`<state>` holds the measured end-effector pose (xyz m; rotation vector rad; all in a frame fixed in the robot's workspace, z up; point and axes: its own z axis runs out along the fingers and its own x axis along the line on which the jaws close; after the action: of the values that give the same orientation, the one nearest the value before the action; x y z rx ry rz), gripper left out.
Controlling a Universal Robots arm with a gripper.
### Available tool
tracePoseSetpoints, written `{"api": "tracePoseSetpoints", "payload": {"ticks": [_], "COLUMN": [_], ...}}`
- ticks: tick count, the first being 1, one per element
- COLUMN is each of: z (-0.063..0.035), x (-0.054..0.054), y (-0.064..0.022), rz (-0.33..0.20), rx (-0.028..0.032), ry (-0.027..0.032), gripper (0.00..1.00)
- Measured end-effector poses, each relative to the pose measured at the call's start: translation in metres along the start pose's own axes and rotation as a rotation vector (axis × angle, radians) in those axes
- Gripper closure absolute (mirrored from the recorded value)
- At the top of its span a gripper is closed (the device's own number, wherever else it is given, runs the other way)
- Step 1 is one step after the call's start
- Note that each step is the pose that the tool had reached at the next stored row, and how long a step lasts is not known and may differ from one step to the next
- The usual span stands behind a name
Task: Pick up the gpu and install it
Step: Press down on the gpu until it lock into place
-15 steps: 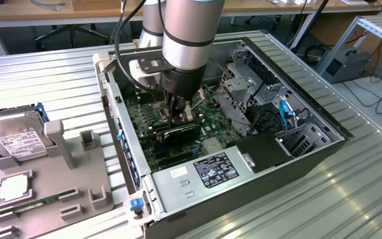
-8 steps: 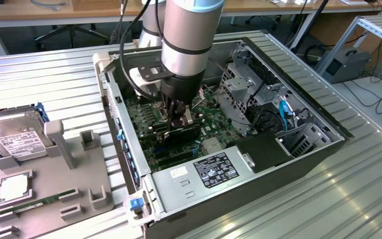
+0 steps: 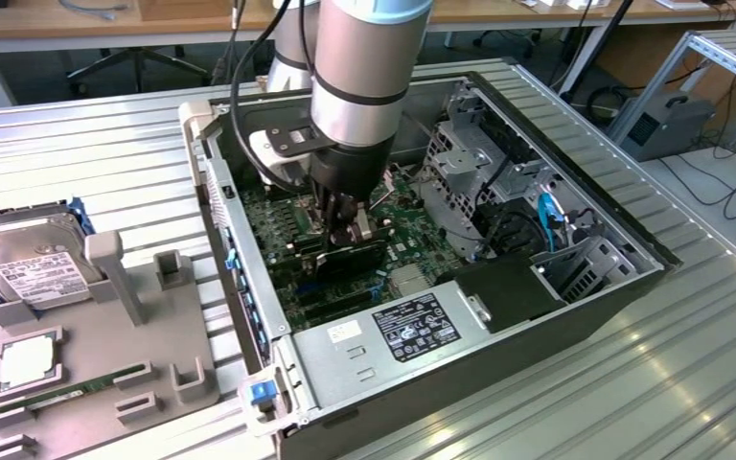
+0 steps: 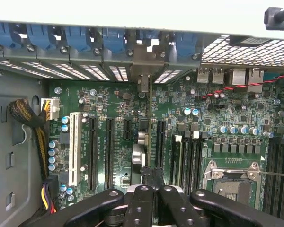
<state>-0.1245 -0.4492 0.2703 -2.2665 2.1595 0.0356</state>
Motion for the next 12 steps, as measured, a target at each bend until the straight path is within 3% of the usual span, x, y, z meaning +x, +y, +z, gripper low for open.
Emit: {"api": "tracePoseSetpoints", "payload": {"ticks": [12], "z": [0.0000], "x": [0.0010], "y": [0.0000], "rz": [0.000], "rx": [0.0000], "ry": [0.0001], "gripper": [0.89]}}
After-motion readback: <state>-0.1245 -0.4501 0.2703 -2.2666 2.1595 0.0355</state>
